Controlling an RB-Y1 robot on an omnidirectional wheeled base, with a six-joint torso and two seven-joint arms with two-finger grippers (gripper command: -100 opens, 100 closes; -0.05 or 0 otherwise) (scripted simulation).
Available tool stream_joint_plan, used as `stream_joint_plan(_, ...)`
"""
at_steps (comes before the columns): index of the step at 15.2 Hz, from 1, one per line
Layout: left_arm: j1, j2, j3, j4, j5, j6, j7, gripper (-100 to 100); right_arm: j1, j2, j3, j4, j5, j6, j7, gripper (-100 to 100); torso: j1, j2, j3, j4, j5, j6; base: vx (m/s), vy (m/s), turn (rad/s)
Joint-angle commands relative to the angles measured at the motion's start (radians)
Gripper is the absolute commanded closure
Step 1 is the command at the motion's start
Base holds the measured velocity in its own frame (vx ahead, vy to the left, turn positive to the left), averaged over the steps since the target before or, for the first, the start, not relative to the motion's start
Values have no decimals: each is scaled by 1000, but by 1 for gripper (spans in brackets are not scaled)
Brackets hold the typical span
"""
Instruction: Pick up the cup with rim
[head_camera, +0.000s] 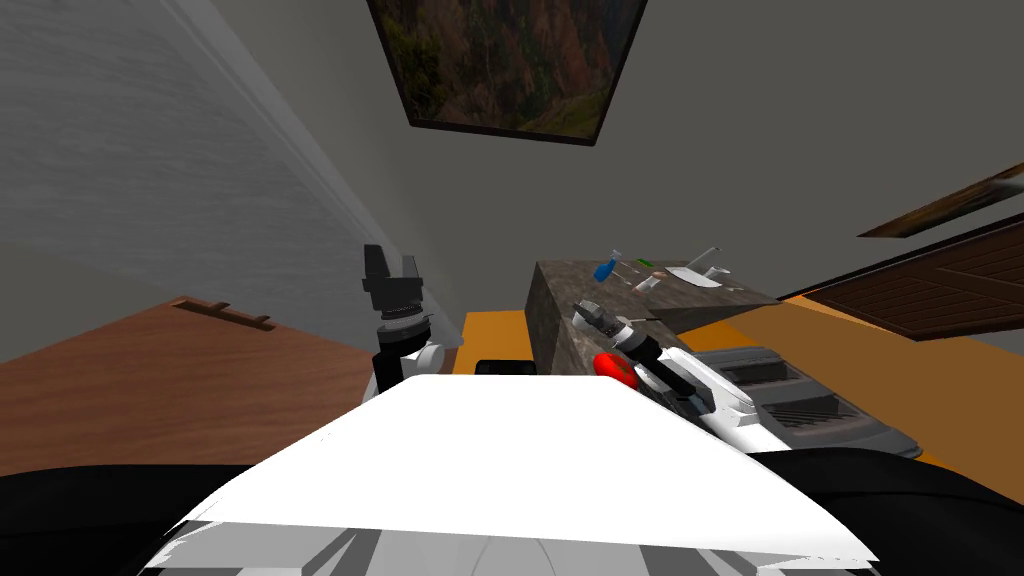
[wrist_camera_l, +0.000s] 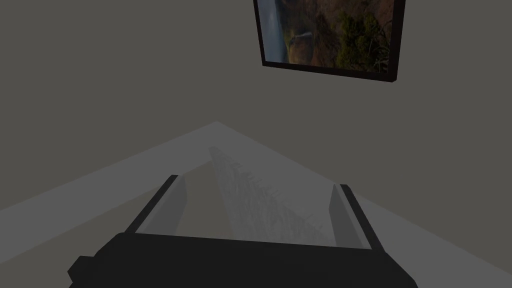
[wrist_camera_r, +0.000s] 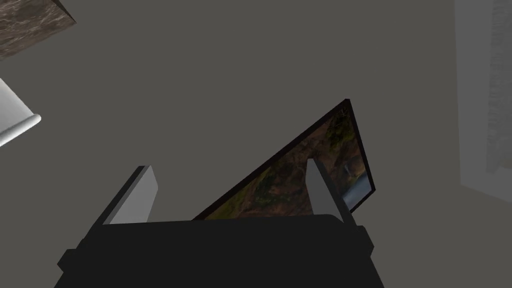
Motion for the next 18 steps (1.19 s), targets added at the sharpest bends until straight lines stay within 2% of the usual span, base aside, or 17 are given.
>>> stream_joint_plan(1,0,0,0,0,0,0,0,0,8,-50,-2,24,24,-9,-1,-100,0,0,0,0,0,0,-15,-9,80)
stream_joint_plan(3,0,0,0,0,0,0,0,0,8,-79,-2,24,24,-9,-1,-100,0,0,0,0,0,0,-15,-11,59)
stream_joint_plan(4,0,0,0,0,0,0,0,0,16,-110,-4,45,44,-18,0,-100,0,0,0,0,0,0,-17,-6,73)
stream_joint_plan(6,0,0,0,0,0,0,0,0,16,-140,-4,45,44,-18,0,-100,0,0,0,0,0,0,-18,-6,56)
stream_joint_plan(7,0,0,0,0,0,0,0,0,24,-172,-5,67,65,-28,0,-100,0,0,0,0,0,0,-20,-4,84)
stream_joint_plan(9,0,0,0,0,0,0,0,0,24,-199,-5,67,65,-28,0,-100,0,0,0,0,0,0,-18,-6,59)
stream_joint_plan(10,0,0,0,0,0,0,0,0,32,-231,-5,88,86,-37,1,-100,0,0,0,0,0,0,-17,-3,78)
stream_joint_plan(11,0,0,0,0,0,0,0,0,32,-252,-5,88,86,-37,1,-100,1,0,0,0,0,0,-20,-3,81)
stream_joint_plan(12,0,0,0,0,0,0,0,0,32,-258,-5,88,86,-37,1,-100,1,0,0,0,0,0,-15,-3,25)
stream_joint_plan(13,0,0,0,0,0,0,0,0,40,-291,-6,109,107,-46,1,-100,1,0,0,0,0,0,-20,3,82)
stream_joint_plan(14,0,0,0,0,0,0,0,0,40,-313,-6,109,107,-46,1,-100,1,0,0,0,0,0,-23,2,89)
stream_joint_plan(15,0,0,0,0,0,0,0,0,40,-315,-6,109,107,-46,1,-100,1,0,0,0,0,0,-15,-1,32)
stream_joint_plan(16,0,0,0,0,0,0,0,0,48,-353,-5,129,128,-56,2,-100,1,0,0,0,0,0,-18,3,64)
stream_joint_plan(18,0,0,0,0,0,0,0,0,48,-372,-5,129,128,-56,2,-100,1,0,0,0,0,0,-18,1,60)
